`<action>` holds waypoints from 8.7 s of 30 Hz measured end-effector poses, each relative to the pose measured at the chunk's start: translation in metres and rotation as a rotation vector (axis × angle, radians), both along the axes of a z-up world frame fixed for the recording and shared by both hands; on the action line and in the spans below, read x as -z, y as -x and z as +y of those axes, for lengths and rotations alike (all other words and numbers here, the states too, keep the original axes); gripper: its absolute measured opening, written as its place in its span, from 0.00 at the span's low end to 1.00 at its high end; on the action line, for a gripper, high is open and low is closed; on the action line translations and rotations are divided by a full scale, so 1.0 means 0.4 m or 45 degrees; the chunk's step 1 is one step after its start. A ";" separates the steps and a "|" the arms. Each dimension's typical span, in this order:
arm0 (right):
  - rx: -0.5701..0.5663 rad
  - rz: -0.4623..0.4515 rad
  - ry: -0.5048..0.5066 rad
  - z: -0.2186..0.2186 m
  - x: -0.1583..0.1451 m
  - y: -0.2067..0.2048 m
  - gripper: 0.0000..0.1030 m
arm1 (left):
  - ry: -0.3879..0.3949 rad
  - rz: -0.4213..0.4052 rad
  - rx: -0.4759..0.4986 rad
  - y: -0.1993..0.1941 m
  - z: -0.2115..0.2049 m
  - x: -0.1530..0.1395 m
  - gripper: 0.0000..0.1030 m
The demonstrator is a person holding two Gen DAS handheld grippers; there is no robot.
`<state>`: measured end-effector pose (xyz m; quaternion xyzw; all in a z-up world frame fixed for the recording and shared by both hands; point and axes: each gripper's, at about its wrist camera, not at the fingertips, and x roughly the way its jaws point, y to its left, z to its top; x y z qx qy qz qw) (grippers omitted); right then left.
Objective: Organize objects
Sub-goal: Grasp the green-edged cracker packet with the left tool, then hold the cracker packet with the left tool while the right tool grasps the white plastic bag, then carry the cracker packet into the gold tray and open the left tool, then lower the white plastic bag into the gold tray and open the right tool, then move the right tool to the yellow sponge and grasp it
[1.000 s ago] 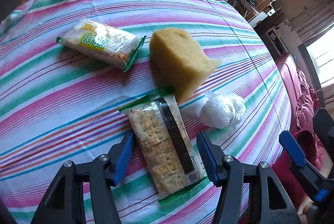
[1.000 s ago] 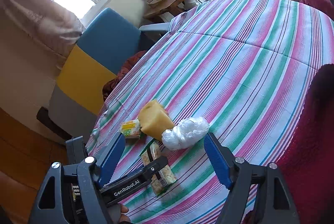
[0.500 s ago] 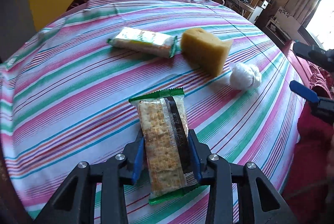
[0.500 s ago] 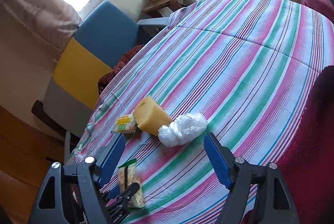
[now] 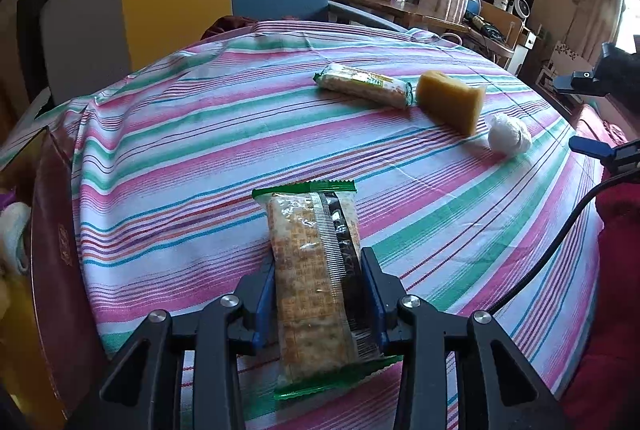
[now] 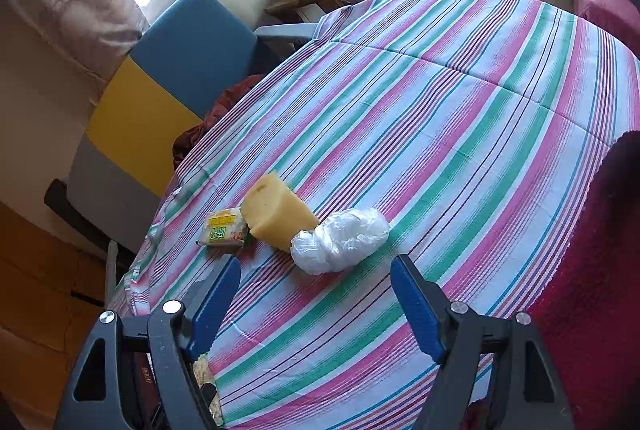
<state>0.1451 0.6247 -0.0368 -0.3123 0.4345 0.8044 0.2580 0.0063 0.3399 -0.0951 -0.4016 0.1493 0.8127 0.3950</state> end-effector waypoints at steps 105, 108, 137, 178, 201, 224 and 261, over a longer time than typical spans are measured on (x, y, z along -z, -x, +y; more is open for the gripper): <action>-0.643 -0.497 -0.255 -0.113 0.100 0.292 0.51 | -0.075 0.076 -0.039 -0.013 -0.057 -0.081 0.37; -0.643 -0.504 -0.257 -0.113 0.100 0.291 0.51 | -0.115 0.099 -0.047 -0.021 -0.078 -0.123 0.37; -0.634 -0.539 -0.322 -0.127 0.096 0.288 0.51 | -0.150 -0.004 -0.440 0.095 -0.532 -0.212 0.37; -0.758 -0.433 -0.427 -0.261 0.013 0.282 0.51 | 0.003 0.043 -0.749 0.131 -0.749 -0.139 0.54; -1.457 -0.120 -0.353 -1.005 -0.008 0.542 0.61 | -0.040 0.113 -0.842 0.093 -0.845 -0.171 0.60; -1.223 -0.081 -0.434 -0.825 -0.045 0.409 0.75 | -0.029 0.142 -0.846 0.083 -0.846 -0.178 0.67; -0.365 -0.404 -0.325 -0.025 0.038 0.351 0.79 | -0.038 0.115 -0.287 0.056 -0.365 -0.256 0.69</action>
